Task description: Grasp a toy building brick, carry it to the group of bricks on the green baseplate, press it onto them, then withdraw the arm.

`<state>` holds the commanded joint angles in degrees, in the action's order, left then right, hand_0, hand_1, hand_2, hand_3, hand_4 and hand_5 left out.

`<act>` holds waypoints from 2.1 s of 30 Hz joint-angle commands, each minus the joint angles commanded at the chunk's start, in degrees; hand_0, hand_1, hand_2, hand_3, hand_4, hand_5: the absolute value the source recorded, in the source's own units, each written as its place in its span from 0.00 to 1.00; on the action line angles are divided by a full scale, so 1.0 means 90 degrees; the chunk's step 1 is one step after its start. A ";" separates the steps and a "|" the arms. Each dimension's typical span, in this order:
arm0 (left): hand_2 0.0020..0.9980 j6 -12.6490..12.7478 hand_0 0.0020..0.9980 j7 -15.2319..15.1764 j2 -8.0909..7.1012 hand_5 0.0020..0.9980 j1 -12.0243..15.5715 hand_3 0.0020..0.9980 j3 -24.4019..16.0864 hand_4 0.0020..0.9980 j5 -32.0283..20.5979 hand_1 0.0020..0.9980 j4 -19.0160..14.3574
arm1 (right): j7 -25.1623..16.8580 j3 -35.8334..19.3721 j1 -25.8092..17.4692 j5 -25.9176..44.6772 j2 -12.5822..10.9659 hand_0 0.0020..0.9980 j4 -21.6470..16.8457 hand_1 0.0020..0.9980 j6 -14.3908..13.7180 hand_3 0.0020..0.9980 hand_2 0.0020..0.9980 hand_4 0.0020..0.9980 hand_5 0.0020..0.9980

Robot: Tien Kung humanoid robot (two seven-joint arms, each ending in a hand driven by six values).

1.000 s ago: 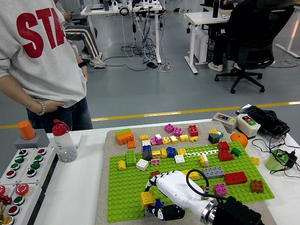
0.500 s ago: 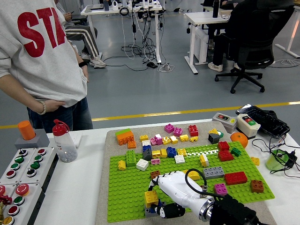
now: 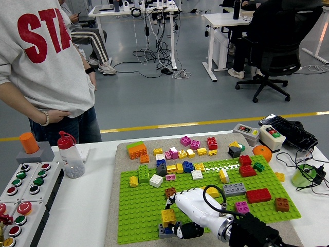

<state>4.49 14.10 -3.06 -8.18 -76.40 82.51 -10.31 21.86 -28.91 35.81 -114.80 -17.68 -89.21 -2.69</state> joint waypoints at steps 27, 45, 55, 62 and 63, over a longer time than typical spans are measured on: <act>0.68 0.0001 0.66 0.0015 0.0002 1.00 0.0032 0.58 -0.0001 0.29 0.0036 0.69 0.0000 | 0.0014 0.0093 0.0028 0.0026 0.0047 0.65 0.0168 0.71 0.0063 0.56 0.72 0.57 0.25; 0.68 0.0003 0.66 0.0003 -0.0005 1.00 -0.0001 0.58 0.0007 0.29 0.0013 0.69 0.0000 | 0.0002 0.0059 0.0049 0.0096 0.0069 0.65 0.0311 0.71 0.0079 0.56 0.72 0.57 0.26; 0.68 0.0004 0.66 0.0003 -0.0006 1.00 -0.0006 0.58 0.0010 0.29 0.0007 0.69 0.0000 | -0.0037 0.0033 0.0066 0.0216 0.0066 0.65 0.0333 0.71 0.0107 0.56 0.72 0.57 0.26; 0.68 0.0003 0.66 0.0004 -0.0004 1.00 -0.0003 0.58 0.0007 0.29 0.0005 0.69 0.0000 | -0.0064 0.0030 0.0070 0.0296 0.0082 0.65 0.0384 0.71 0.0109 0.56 0.72 0.57 0.26; 0.68 0.0003 0.66 0.0004 -0.0004 1.00 -0.0003 0.58 0.0006 0.29 0.0005 0.69 0.0000 | -0.0068 0.0030 0.0071 0.0310 0.0085 0.65 0.0393 0.71 0.0108 0.56 0.72 0.57 0.26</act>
<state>4.52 14.13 -3.09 -8.21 -76.35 82.55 -10.31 21.25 -28.64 36.45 -112.01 -16.91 -85.67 -1.72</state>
